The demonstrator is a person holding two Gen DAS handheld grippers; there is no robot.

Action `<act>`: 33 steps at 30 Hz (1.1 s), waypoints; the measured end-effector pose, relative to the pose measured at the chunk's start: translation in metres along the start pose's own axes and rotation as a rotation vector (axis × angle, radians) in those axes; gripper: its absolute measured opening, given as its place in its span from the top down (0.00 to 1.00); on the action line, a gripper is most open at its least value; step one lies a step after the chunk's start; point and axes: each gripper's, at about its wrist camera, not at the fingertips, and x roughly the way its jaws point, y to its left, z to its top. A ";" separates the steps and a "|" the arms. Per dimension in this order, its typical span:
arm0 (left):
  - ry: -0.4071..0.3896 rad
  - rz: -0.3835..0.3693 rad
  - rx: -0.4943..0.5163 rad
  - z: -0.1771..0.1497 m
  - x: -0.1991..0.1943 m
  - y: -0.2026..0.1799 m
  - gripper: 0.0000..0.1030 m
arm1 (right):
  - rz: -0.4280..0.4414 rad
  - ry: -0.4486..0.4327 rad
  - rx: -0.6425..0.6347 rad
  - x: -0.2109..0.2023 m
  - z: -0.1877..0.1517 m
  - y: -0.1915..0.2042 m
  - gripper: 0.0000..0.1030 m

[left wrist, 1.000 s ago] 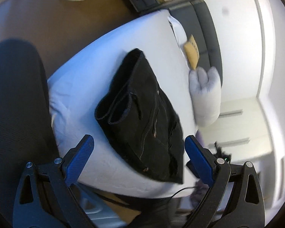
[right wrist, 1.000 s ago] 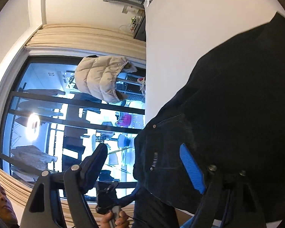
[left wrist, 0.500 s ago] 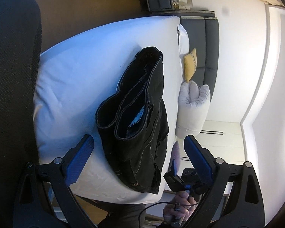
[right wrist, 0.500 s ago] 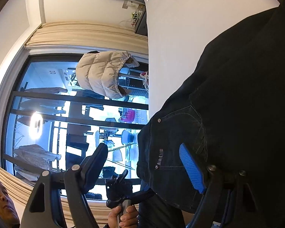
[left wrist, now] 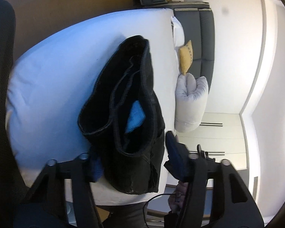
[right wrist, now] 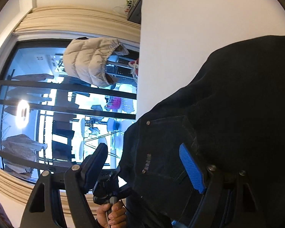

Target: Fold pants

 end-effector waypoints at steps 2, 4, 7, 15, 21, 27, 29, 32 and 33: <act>-0.001 0.019 0.019 -0.001 0.001 -0.003 0.70 | -0.014 0.012 0.017 0.005 0.003 -0.007 0.21; -0.006 0.030 0.054 -0.003 0.001 -0.010 0.76 | -0.070 0.052 0.033 0.014 0.005 -0.017 0.21; -0.015 0.055 0.146 -0.007 0.005 -0.032 0.82 | -0.199 0.120 0.031 0.033 0.000 -0.039 0.24; -0.001 0.103 0.428 -0.023 0.037 -0.113 0.86 | -0.173 0.043 0.018 0.018 -0.014 -0.033 0.21; 0.080 0.137 0.689 -0.063 0.091 -0.181 0.86 | 0.001 -0.040 0.069 -0.036 -0.014 -0.032 0.21; 0.238 0.236 1.021 -0.141 0.183 -0.216 0.86 | 0.105 -0.093 0.077 -0.091 -0.013 -0.042 0.19; 0.292 0.272 1.089 -0.163 0.213 -0.212 0.86 | 0.097 -0.068 0.063 -0.097 -0.013 -0.045 0.18; 0.356 0.309 1.182 -0.193 0.236 -0.208 0.86 | 0.053 -0.007 0.031 -0.095 -0.021 -0.045 0.17; 0.364 0.321 1.211 -0.195 0.244 -0.209 0.86 | 0.042 0.004 0.022 -0.095 -0.024 -0.046 0.17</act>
